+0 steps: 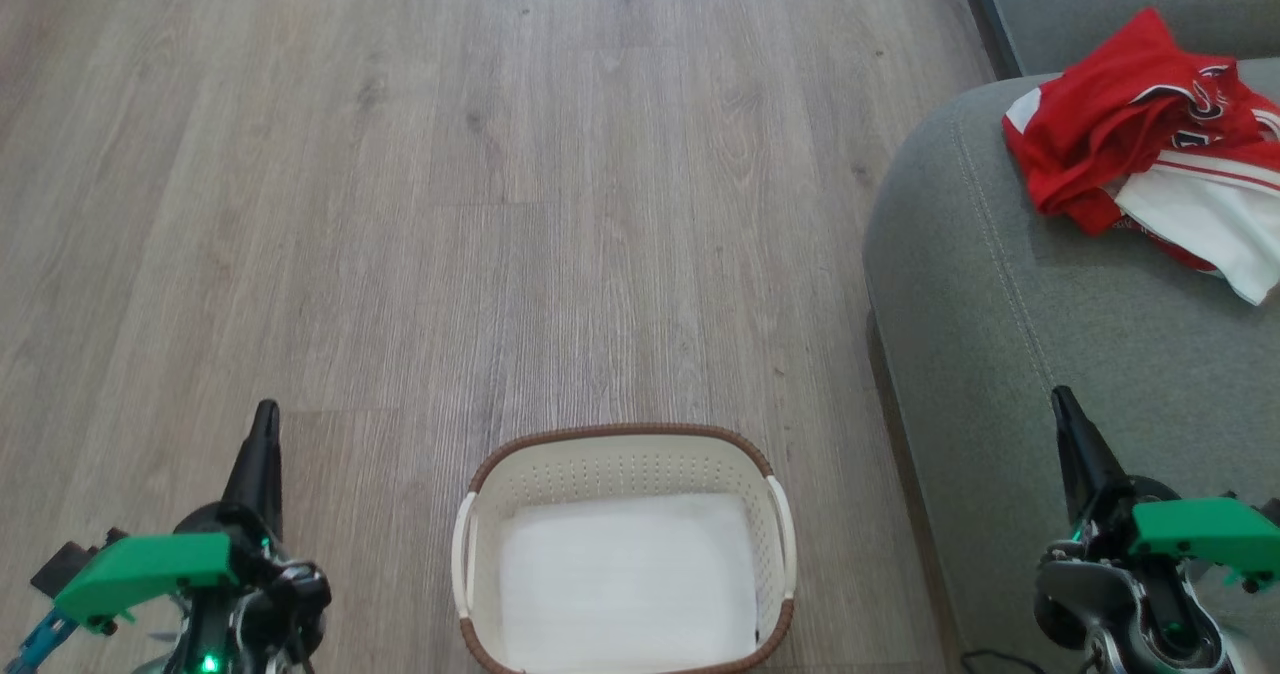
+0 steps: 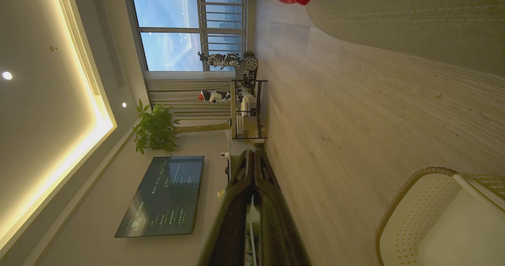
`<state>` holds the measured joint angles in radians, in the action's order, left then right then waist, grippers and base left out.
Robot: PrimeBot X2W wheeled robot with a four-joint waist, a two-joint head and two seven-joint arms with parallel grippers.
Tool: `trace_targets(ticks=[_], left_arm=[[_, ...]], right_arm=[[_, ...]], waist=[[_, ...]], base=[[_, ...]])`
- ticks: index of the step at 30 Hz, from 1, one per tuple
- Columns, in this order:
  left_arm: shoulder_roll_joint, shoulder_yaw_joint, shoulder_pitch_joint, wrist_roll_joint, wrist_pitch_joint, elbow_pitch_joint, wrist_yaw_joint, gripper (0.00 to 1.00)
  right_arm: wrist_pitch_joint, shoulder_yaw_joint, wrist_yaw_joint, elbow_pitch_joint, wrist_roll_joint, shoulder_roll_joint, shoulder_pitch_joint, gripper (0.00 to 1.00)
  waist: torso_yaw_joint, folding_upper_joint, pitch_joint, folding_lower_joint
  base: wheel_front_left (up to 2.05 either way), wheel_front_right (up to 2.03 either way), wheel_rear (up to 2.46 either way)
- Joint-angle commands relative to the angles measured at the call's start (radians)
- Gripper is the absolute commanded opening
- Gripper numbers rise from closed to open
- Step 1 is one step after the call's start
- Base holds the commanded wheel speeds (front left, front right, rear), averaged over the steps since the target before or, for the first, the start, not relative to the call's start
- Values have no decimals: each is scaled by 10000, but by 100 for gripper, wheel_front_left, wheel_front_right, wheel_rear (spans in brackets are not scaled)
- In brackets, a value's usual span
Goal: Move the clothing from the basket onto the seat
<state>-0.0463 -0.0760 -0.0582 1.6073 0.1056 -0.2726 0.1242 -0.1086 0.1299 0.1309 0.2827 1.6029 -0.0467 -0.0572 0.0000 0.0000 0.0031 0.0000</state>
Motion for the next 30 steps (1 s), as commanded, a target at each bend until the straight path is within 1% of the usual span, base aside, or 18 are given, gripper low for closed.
trace_targets(ticks=[1, 30], left_arm=[[-58, -362, -498, 25, 64, 271, 65, 0], [-51, -372, -499, 16, 72, 272, 65, 0]], right_arm=[[-46, -161, -2, -379, 57, -35, -508, 0], [-45, -162, -2, -379, 57, -35, -508, 0]], waist=[[0, 0, -1, 0], [0, 0, -1, 0]], base=[[0, 0, 0], [0, 0, 0]])
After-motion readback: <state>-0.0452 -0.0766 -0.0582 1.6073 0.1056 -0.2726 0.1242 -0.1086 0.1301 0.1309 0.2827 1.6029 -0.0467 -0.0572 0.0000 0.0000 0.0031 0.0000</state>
